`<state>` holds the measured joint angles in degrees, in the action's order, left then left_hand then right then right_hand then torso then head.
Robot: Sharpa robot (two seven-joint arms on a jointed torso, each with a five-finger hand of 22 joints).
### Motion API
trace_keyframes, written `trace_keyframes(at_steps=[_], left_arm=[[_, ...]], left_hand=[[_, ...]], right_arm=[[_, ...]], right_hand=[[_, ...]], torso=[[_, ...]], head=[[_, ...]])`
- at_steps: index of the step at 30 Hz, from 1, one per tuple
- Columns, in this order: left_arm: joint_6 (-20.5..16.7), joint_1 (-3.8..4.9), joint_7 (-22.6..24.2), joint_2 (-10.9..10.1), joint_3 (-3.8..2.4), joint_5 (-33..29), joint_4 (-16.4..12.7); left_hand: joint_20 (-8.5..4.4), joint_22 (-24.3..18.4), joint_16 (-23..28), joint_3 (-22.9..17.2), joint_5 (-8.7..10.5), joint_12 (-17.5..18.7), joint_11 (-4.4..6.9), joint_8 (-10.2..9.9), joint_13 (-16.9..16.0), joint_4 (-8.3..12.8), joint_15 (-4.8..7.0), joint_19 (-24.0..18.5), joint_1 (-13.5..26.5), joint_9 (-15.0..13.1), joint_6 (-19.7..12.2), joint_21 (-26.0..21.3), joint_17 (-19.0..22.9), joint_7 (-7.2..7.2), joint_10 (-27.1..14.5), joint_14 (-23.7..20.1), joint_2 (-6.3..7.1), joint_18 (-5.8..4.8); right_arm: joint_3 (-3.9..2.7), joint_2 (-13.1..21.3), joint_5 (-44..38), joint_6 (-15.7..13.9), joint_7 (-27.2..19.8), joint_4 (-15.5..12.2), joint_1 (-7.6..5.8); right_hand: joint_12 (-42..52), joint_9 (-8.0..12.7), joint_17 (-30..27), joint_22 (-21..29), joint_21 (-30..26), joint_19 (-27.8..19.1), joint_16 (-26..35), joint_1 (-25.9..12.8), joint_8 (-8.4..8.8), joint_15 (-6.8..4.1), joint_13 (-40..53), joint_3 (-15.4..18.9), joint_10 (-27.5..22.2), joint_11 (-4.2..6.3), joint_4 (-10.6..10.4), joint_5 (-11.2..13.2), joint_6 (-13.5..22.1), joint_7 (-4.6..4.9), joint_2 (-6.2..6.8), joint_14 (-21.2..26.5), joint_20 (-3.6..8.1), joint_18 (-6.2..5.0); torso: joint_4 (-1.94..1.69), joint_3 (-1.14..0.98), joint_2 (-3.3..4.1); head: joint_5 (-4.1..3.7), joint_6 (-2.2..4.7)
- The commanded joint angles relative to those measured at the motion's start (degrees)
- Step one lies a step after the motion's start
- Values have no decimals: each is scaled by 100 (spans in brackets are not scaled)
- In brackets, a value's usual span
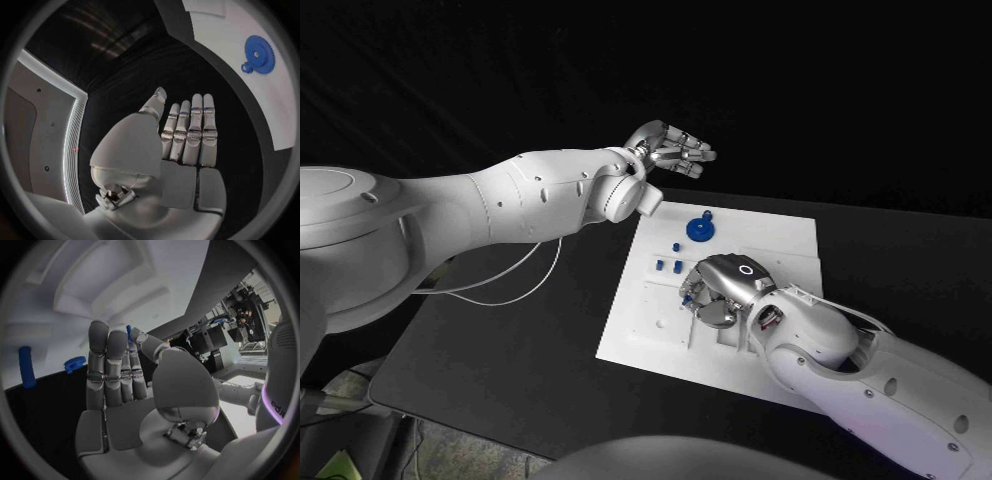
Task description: Assemble the parts on the task board
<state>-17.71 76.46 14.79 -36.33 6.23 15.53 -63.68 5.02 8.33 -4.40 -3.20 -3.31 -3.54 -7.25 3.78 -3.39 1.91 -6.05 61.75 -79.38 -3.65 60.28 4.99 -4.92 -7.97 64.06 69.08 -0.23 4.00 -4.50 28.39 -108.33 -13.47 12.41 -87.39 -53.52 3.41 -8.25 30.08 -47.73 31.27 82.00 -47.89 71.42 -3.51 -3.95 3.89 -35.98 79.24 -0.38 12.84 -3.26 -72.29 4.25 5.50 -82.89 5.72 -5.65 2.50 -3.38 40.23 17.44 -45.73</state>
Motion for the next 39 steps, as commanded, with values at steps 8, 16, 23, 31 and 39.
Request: trace_keyframes(at_steps=[8, 16, 23, 31, 39], left_arm=[[17, 5, 69, 8, -6, -29, -19], [27, 5, 57, 12, -6, -26, -10], [43, 5, 40, 15, -6, -20, 1], [61, 5, 20, 21, -6, -18, 7], [75, 5, 4, 27, -6, -14, 9]], left_hand=[[7, -20, 24, 11, -7, 5, -6, -19, 1, -14, 8, 24, -22, 5, -21, 16, 3, 11, -22, -17, -43, -65], [10, -46, 25, 16, -4, 6, -9, -18, 1, -20, 6, 22, -20, 4, -19, 22, 4, 11, -29, -23, -42, -64], [10, -46, 25, 16, -4, 6, -9, -18, 1, -20, 6, 22, -20, 4, -19, 22, 4, 11, -29, -23, -42, -64], [13, -64, 26, 20, -1, 6, -11, -18, 1, -24, 3, 18, -20, 4, -17, 25, 5, 12, -35, -30, -42, -64], [16, -81, 28, 24, 0, 6, -13, -18, 1, -28, -1, 15, -20, 4, -12, 29, 7, 14, -44, -39, -44, -63]], right_arm=[[9, -20, -109, 11, -56, 25, 32], [14, -31, -109, -15, -71, 23, 71], [16, -23, -109, -80, -85, -9, 87], [16, -25, -146, 39, -28, 28, 95], [20, -61, -183, 202, -8, 91, 95]], right_hand=[[5, 5, -7, -64, -46, 38, -43, -15, -17, -44, 8, 5, 43, -18, 30, -9, -48, -9, -57, -5, 2, -45], [6, 6, -9, -96, -67, 43, -48, -16, -19, -46, 8, 7, 44, -17, 33, -8, -49, -11, -61, -4, 2, -46], [6, 5, -12, -123, -84, 56, -51, -18, -20, -47, 9, 8, 49, -15, 40, -12, -55, -12, -62, -4, 4, -47], [6, 6, -14, -153, -103, 60, -56, -21, -19, -46, 8, 7, 46, -16, 45, -6, -53, -12, -64, -4, 4, -46], [5, 6, -23, -195, -126, 63, -52, -25, -19, -47, 8, 20, 41, -17, 51, -4, -49, -10, -73, 2, 3, -44]], torso=[[-4, 3, 2], [-7, -1, 2], [0, 0, 1], [1, 7, -3], [-1, 7, -3]], head=[[14, -24], [38, -53], [46, -62], [48, -68], [46, -73]])
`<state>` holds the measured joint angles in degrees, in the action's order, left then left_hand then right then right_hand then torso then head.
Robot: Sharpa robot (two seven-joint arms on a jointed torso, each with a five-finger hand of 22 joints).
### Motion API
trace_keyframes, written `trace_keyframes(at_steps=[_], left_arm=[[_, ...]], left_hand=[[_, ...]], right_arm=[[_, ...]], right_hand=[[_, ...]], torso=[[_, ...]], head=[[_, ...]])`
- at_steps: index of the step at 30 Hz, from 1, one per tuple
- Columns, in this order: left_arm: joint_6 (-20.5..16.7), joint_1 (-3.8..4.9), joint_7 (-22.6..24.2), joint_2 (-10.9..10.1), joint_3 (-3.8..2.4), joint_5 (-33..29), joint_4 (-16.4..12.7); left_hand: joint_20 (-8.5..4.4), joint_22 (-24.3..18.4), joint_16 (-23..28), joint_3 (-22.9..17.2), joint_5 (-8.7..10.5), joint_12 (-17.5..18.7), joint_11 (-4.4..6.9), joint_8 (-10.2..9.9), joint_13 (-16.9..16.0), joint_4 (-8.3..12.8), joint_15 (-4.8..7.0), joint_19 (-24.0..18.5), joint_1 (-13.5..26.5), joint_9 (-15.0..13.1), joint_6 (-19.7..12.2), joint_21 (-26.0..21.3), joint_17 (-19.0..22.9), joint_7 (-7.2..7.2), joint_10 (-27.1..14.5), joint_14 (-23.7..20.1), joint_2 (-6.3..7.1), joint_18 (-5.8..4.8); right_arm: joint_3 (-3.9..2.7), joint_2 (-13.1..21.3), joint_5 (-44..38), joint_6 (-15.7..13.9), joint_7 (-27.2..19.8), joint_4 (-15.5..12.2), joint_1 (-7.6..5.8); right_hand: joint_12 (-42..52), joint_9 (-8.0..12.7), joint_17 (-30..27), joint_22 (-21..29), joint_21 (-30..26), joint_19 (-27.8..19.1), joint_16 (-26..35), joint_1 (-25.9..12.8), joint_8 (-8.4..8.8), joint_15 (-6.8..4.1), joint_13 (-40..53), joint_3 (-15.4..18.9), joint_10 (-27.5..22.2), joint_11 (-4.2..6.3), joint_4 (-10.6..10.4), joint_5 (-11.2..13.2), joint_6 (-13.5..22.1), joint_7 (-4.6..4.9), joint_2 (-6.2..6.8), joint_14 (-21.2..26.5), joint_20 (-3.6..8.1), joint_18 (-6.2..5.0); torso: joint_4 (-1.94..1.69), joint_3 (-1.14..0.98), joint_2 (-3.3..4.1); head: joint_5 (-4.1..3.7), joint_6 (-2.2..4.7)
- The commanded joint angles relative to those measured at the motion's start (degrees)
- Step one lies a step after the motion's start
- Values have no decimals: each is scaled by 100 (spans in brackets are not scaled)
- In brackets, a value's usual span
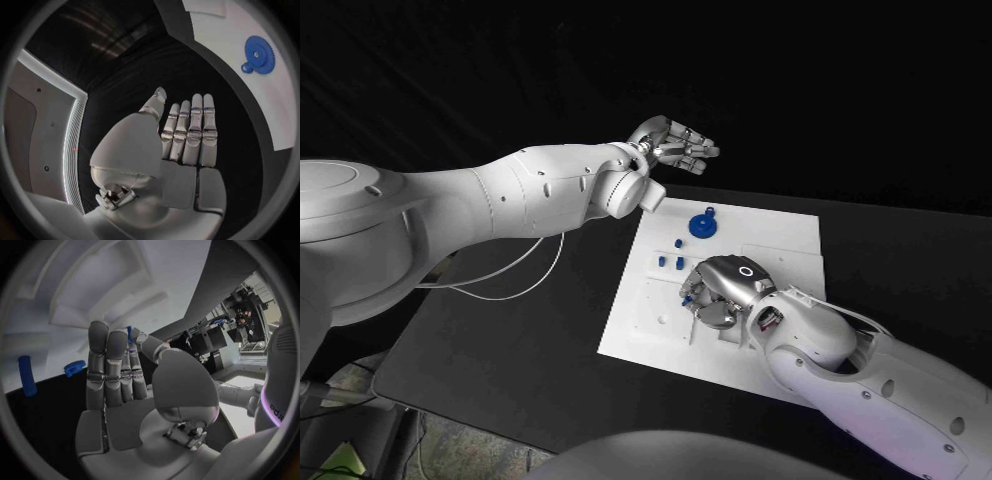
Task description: Assemble the parts on the task board
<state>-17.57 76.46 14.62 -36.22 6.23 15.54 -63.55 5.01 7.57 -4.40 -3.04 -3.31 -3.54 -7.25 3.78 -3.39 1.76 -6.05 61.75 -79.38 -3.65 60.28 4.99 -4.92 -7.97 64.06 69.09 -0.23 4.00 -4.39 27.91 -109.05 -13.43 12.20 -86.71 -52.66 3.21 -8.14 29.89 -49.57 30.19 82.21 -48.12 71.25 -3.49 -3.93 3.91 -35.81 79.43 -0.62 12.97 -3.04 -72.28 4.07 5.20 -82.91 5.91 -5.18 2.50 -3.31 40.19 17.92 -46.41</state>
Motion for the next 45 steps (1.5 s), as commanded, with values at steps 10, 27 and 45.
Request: trace_keyframes(at_steps=[10, 27, 45], left_arm=[[79, 5, -2, 28, -5, -6, 2], [97, 6, -33, 30, -5, 7, 7], [134, 6, -66, -11, -5, 14, 3]], left_hand=[[19, -11, 29, 12, 2, 7, -16, -17, 1, -13, -4, 12, -20, 4, -13, 29, 7, 13, -50, -44, -43, -63], [25, -35, 32, 22, 5, 5, -18, -19, 1, -18, -9, 4, -21, 4, -9, 31, 10, 14, -57, -58, -39, -63], [35, -71, 33, 48, 19, 5, -25, -17, 0, -39, -18, -8, -7, 3, -6, 32, 14, 14, -74, -80, -31, -63]], right_arm=[[39, -93, -219, 376, 84, 40, 9], [95, -99, -34, 351, 60, 64, 7], [39, 254, 223, -195, 150, -426, 7]], right_hand=[[25, -5, -15, -46, -49, 36, -23, -12, -20, -46, 6, 12, 18, 5, 45, -33, -44, 10, -47, 3, -18, -88], [19, 359, -45, -81, -193, 57, -24, -261, -10, 155, -42, 493, -926, -270, -133, -488, 684, 150, 209, 2, -196, -178], [21, 433, -126, -8, -500, 219, -81, 47, -12, 239, -33, 1673, -1538, -425, -405, -676, 1015, 144, 389, 33, -312, -322]], torso=[[-2, 1, 3], [2, 0, 1], [6, -3, -2]], head=[[-13, 2], [-6, -13], [-55, 26]])
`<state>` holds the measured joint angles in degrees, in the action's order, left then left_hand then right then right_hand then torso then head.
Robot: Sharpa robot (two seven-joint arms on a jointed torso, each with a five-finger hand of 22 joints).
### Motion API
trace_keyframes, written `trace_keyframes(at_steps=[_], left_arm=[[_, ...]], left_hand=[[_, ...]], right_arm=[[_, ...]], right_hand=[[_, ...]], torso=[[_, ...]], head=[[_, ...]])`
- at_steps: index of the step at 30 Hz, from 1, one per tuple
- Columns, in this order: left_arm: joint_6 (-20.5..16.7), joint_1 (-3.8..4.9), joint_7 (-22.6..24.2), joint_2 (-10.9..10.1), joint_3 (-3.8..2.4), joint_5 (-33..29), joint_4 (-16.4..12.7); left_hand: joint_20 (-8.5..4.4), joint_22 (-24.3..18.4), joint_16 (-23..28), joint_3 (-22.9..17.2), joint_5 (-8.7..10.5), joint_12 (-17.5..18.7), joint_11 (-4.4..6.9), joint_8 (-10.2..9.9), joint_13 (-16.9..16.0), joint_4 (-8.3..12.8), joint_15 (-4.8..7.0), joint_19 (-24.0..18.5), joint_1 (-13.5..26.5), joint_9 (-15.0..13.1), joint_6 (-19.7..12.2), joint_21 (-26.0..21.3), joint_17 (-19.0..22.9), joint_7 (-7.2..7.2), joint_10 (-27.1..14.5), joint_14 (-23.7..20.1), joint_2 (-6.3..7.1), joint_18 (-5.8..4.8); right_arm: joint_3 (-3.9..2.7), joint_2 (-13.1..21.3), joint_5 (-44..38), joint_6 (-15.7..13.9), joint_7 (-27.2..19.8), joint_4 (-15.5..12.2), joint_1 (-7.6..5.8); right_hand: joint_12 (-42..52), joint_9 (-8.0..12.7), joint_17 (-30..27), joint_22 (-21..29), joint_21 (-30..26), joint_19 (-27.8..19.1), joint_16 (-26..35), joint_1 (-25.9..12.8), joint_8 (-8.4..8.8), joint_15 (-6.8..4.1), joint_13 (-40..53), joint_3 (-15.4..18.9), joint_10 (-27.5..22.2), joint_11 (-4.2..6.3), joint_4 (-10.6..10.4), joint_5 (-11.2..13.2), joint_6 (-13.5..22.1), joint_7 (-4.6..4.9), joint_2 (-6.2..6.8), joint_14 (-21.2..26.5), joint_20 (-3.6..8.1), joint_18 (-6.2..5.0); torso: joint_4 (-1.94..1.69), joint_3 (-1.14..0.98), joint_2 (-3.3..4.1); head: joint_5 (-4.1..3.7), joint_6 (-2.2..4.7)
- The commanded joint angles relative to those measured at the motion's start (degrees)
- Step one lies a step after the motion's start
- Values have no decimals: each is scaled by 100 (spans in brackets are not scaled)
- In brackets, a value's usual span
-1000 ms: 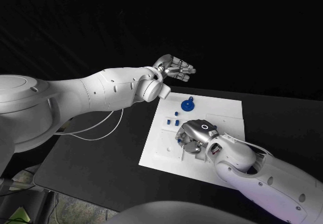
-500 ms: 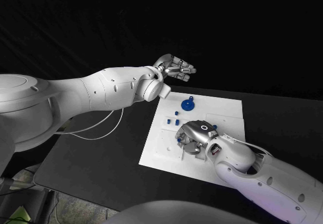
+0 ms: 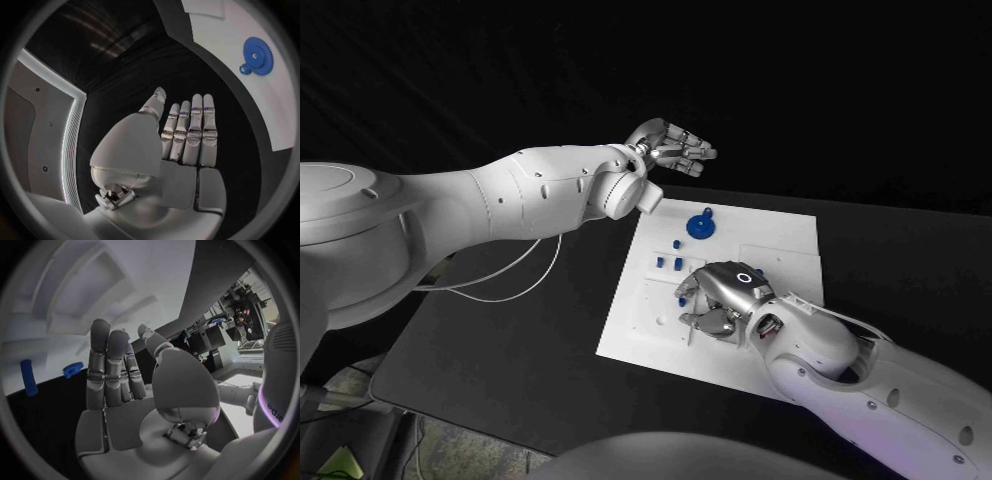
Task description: Assemble the parts on the task board
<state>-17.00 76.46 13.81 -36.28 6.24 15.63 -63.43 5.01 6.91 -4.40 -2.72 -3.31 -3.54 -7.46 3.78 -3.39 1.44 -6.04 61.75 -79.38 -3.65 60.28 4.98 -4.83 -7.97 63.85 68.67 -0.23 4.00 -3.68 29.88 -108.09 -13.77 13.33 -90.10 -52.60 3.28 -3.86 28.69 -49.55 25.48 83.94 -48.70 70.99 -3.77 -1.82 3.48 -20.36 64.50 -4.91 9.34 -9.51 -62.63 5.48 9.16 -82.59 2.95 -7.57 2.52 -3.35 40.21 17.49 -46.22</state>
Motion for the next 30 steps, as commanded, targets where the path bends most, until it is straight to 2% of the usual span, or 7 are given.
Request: trace_keyframes(at_steps=[1, 5, 10, 14, 19, 24, 30], left_arm=[[78, 6, 14, -11, -5, 5, -9], [80, 6, 13, -29, -5, 6, -14], [85, 6, 14, -53, -5, 6, -23], [97, 2, 76, -116, -5, 13, -87], [65, -3, 161, -203, -5, 17, -128], [61, -4, 213, -252, -5, 18, -144], [71, -9, 239, -256, -5, 18, -147]], left_hand=[[34, -5, 33, 15, 19, 5, -3, -17, 0, -6, -18, -8, -7, 3, -6, 32, 5, 14, -53, -39, -31, -63], [34, -5, 33, 15, 19, 5, -3, -17, 0, -6, -18, -8, -7, 3, -6, 32, 5, 14, -53, -39, -31, -63], [34, -5, 33, 15, 19, 5, -3, -17, 0, -6, -18, -8, -7, 3, -6, 32, 5, 14, -53, -39, -31, -63], [33, -23, 25, 17, 16, 3, 1, -18, 0, -7, -14, -3, -28, 4, -6, 38, 3, 15, -41, -31, -41, -60], [21, -26, 13, 7, 7, 5, 14, -17, 1, 4, 2, 14, -39, 4, -10, 51, -4, 16, -1, 3, -55, -60], [13, -30, 8, 1, 3, 5, 20, -18, 1, 17, 9, 23, -46, 4, -8, 59, -8, 17, 14, 21, -56, -63], [11, -33, 12, -1, 1, 6, 20, -18, 1, 20, 9, 22, -42, 4, -10, 60, -7, 15, 20, 20, -57, -66]], right_arm=[[-60, 98, 150, -173, 42, -133, 1], [-231, 289, 257, -230, 58, -329, 0], [-579, 576, 492, -240, 71, -557, -1], [-949, 860, 723, 35, 152, -734, -2], [-1247, 1180, 803, 421, 297, -783, -4], [-1389, 1343, 789, 632, 406, -645, -5], [-1433, 1319, 449, 980, 489, -529, -6]], right_hand=[[13, 6, -13, -16, -49, 55, -24, 105, 18, 29, 10, 196, -49, 4, -72, -39, 51, 3, -16, 5, -18, -84], [11, 5, -11, -26, -52, 73, -36, 107, 18, 28, 9, 192, 1, 14, -101, -40, 22, 19, -44, -3, -17, -82], [1, 4, 2, -81, -42, 76, -73, 119, 17, 2, -2, -332, 303, 63, -2, 26, -50, 84, -64, -2, 5, -59], [9, -6, 12, -196, -9, 28, -75, 4, 10, -31, 2, -989, 442, 95, 138, 39, -100, 118, 57, 15, 53, -39], [10, -2, 11, -225, -37, 8, -63, -132, 17, -10, 4, -680, 329, 79, 41, 61, -36, 68, 159, 20, 29, -31], [15, -3, -32, -130, -224, 56, 9, 234, 7, 27, 14, 774, 9, 4, -403, 19, 24, 42, 4, 31, -24, -58], [19, 12, -49, -98, -327, 68, 14, 463, 12, 80, 10, 996, -302, -53, -758, 172, 240, -109, 125, 59, -65, -84]], torso=[[4, 1, -3], [9, 3, -5], [14, 0, -5], [22, 2, -2], [26, -1, -12], [21, -10, -6], [11, -6, 2]], head=[[-11, 7], [-60, 54], [-122, 114], [-179, 171], [-204, 185], [-210, 194], [-213, 204]])
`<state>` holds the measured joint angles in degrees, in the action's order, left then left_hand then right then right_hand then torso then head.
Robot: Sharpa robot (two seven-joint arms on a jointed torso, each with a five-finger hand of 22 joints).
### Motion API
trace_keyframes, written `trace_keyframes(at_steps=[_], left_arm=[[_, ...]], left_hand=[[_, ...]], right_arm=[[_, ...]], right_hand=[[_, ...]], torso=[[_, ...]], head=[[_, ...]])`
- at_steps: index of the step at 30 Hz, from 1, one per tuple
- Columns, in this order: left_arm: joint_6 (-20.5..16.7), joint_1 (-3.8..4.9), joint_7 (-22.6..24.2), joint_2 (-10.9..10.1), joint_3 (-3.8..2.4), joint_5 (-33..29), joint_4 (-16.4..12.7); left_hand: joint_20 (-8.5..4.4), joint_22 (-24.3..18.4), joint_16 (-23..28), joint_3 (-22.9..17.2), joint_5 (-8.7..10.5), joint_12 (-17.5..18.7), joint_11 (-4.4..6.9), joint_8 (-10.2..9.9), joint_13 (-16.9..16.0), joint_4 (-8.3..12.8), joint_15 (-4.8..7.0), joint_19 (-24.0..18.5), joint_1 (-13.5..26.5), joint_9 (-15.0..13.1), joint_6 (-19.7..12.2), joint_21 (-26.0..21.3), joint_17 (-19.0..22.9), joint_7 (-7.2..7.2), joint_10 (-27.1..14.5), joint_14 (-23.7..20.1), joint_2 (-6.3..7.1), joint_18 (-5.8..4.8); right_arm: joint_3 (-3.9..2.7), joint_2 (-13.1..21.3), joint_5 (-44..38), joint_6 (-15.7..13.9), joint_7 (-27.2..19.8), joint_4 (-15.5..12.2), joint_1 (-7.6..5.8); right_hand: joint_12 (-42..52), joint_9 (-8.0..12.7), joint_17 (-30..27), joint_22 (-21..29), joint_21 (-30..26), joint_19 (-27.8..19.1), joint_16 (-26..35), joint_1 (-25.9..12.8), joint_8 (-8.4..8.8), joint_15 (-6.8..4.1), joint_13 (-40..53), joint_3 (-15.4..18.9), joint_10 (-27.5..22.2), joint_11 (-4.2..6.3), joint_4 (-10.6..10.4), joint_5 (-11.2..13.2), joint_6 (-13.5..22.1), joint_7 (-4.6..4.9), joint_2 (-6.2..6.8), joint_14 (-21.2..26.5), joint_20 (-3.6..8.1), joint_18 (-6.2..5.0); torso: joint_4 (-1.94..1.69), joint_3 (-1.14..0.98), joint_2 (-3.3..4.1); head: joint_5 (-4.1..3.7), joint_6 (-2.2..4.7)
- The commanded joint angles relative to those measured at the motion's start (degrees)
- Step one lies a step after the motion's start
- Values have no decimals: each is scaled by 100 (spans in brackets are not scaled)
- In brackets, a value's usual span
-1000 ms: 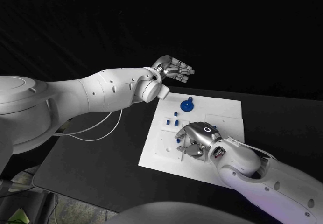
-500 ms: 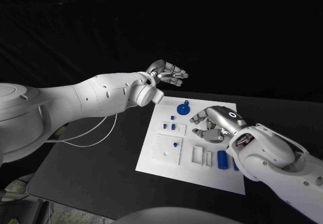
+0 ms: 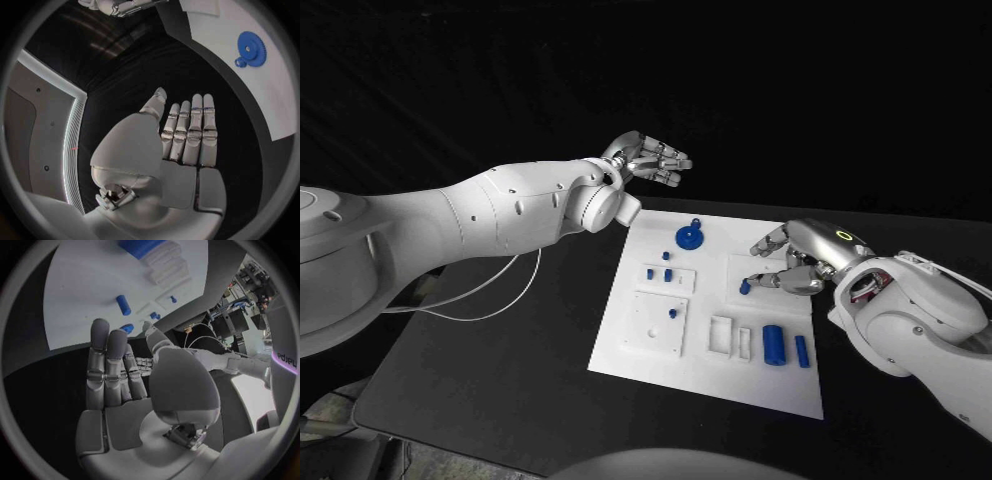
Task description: Assemble the parts on the task board
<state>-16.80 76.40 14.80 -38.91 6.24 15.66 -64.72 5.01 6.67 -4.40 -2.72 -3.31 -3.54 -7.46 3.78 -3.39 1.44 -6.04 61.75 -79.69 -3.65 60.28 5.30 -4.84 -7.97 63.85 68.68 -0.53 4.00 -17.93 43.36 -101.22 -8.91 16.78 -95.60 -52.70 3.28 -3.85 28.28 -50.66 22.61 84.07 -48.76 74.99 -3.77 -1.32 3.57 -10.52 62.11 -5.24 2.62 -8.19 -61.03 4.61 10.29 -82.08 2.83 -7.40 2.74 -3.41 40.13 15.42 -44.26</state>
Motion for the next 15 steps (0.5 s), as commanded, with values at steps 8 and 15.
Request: trace_keyframes(at_steps=[8, 15], left_arm=[[56, -7, 138, 23, -5, 15, -8], [72, -8, 127, 30, -5, 15, 5]], left_hand=[[8, -12, 12, -2, 0, 6, 22, -21, 1, 23, 11, 24, -5, 5, -16, 32, -6, 15, 27, 26, -27, -67], [8, -12, 12, -2, 0, 6, 22, -21, 1, 23, 11, 24, -5, 5, -16, 32, -6, 15, 27, 26, -27, -67]], right_arm=[[-4, -176, -548, 839, 197, 201, 4], [60, -304, -690, 819, 190, 350, 4]], right_hand=[[12, 14, -35, 88, -133, 134, 0, 225, 19, 55, -3, -56, -4, -11, -145, 123, 158, -7, 11, 4, -82, -110], [5, 19, -44, 45, -96, 157, -20, 36, 23, 33, -11, -1064, 353, 59, 313, 486, 69, 40, -86, -44, -57, -60]], torso=[[-21, 9, 12], [-17, 9, 10]], head=[[-13, 5], [-79, 11]])
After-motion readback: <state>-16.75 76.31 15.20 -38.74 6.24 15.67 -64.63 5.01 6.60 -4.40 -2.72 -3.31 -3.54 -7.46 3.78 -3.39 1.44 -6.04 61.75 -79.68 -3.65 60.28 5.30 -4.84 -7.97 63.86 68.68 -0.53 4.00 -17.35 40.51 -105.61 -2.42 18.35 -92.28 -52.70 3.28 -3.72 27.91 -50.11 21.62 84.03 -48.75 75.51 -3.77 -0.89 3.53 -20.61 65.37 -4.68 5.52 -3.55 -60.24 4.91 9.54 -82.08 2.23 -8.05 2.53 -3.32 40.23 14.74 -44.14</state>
